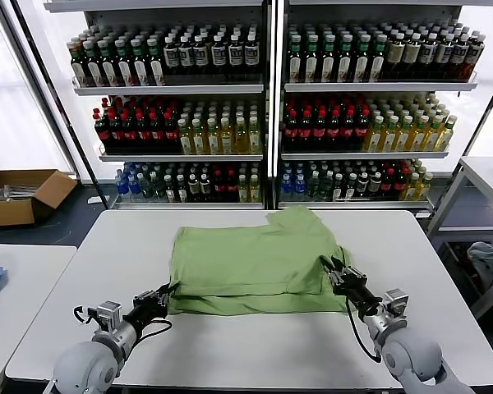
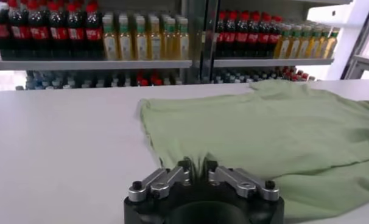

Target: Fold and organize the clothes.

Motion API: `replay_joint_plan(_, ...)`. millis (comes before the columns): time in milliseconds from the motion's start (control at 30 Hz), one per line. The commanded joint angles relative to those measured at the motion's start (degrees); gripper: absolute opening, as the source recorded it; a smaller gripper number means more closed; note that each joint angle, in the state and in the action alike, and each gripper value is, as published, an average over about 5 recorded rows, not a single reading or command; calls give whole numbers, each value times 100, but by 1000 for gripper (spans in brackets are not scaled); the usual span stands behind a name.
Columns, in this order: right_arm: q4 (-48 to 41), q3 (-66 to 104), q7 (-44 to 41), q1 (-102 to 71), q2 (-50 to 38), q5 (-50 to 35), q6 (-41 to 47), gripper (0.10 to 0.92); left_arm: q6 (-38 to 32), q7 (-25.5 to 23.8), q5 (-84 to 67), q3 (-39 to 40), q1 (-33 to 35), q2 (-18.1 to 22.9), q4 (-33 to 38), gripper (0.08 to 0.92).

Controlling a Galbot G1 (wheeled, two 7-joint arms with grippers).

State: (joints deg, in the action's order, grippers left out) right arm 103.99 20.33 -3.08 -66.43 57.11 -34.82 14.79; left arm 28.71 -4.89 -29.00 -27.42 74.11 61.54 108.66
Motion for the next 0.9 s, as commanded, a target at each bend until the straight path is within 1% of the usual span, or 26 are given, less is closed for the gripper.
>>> replay_joint_plan(33,398,310,162,-348,-113,86,238,562,51,105,217,-316,374,152,220,376)
replay_joint_plan(100,715,527,173,-786,-138,182,265,622,60,117,227,-412,627,216,449,428)
replay_joint_plan(167,982,712,184,-1263,-129,458,296,674,78,61,288,-464,901,281,666,480)
replay_joint_plan(300,1235,971,191,-1949,37,966,376,783,88,-84,485,-452,1236,424,851,601)
replay_joint_plan(400,1372,1041,189,-2249,195,1051,556,817,84,-112,520,-434,1317,540,874,688)
replay_joint_plan(533,1352,926,232,-2314,354,1247,733,822,99,-147,510,-357,1293,644,844,787)
replay_joint_plan(600,1289,862,286,-2258,405,1284,785,822,129,-146,481,-304,1226,681,750,813)
replay_joint_plan(700,1170,794,454,-2105,450,1210,895,810,179,-125,402,-251,1104,725,606,821)
replay_joint_plan(800,1109,772,576,-1978,454,1103,1011,749,203,-123,326,-237,1023,738,555,822)
replay_joint_plan(900,1021,747,653,-1901,455,1027,1082,662,213,-127,282,-220,960,736,481,823)
